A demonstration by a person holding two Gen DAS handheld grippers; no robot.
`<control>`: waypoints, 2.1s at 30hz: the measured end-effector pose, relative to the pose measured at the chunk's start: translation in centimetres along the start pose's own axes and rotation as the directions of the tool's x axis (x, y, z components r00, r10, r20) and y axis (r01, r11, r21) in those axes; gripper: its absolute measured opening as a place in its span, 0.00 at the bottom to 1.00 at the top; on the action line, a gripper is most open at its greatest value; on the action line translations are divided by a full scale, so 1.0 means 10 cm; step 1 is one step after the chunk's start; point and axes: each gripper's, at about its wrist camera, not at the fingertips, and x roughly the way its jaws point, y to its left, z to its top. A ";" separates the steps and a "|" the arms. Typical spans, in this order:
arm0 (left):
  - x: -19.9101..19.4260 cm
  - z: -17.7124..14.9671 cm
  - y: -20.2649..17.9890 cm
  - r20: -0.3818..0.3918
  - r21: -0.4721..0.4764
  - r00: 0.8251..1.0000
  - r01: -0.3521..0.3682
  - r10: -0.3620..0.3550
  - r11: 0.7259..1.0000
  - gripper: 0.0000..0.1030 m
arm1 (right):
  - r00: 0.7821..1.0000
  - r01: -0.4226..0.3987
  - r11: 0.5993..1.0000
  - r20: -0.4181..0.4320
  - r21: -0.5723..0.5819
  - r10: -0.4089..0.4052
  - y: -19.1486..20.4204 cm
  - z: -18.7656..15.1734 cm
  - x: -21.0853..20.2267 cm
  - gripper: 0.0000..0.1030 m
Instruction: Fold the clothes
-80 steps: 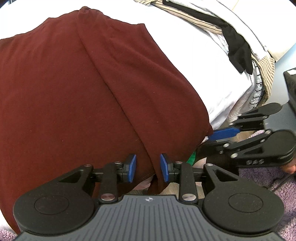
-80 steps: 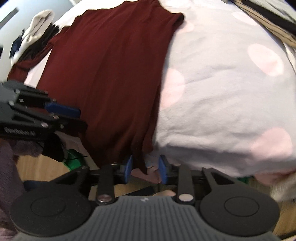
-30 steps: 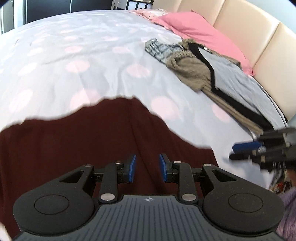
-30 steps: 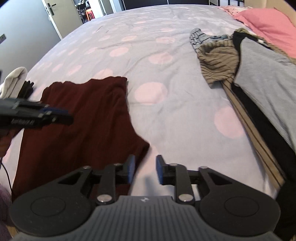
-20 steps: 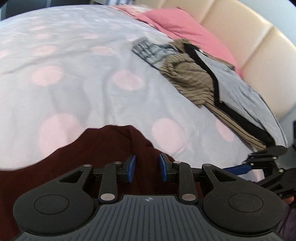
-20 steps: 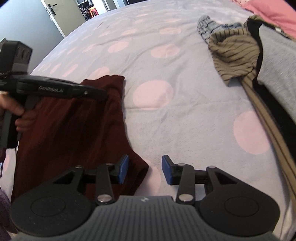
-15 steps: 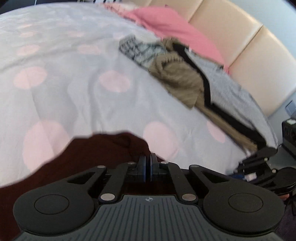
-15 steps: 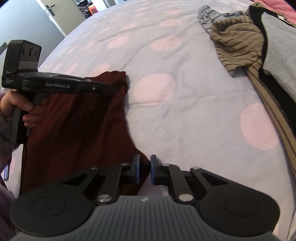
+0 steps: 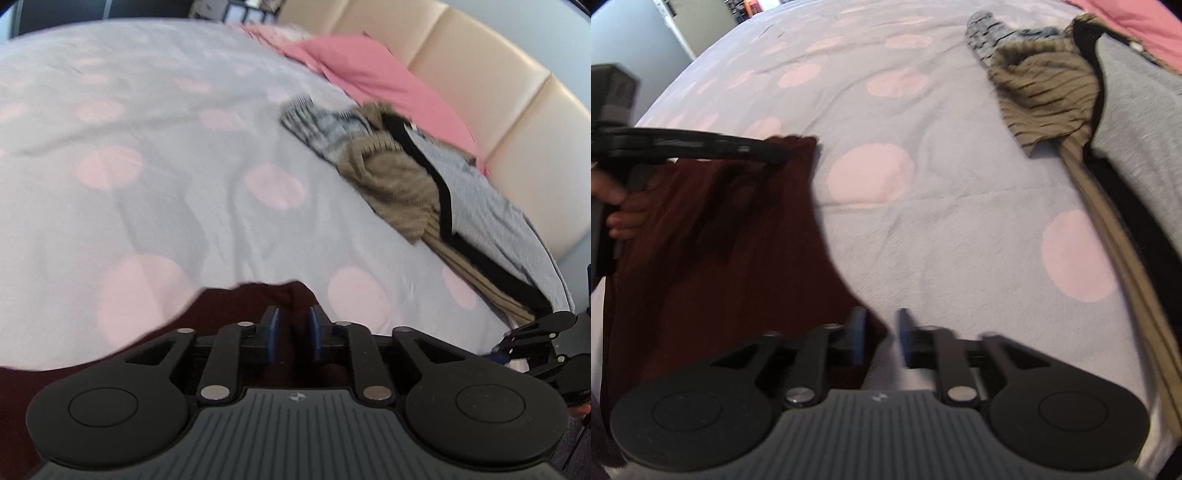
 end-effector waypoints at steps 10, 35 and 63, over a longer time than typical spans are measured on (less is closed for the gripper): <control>-1.66 -0.44 0.37 0.071 -0.054 0.960 -0.266 0.269 0.963 0.26 | 0.996 0.037 0.997 0.082 -0.060 -0.032 0.35 0.07 -0.40 0.41; -3.49 -2.50 1.34 -0.153 -0.352 0.755 -0.645 0.638 0.679 0.38 | 0.994 -0.061 0.944 0.066 -0.325 0.086 1.84 0.18 -0.36 0.42; -2.71 -2.57 -0.90 0.061 0.104 0.938 -0.345 0.340 0.933 0.04 | 0.987 -0.142 0.917 0.018 -0.373 0.160 2.12 0.04 -0.34 0.42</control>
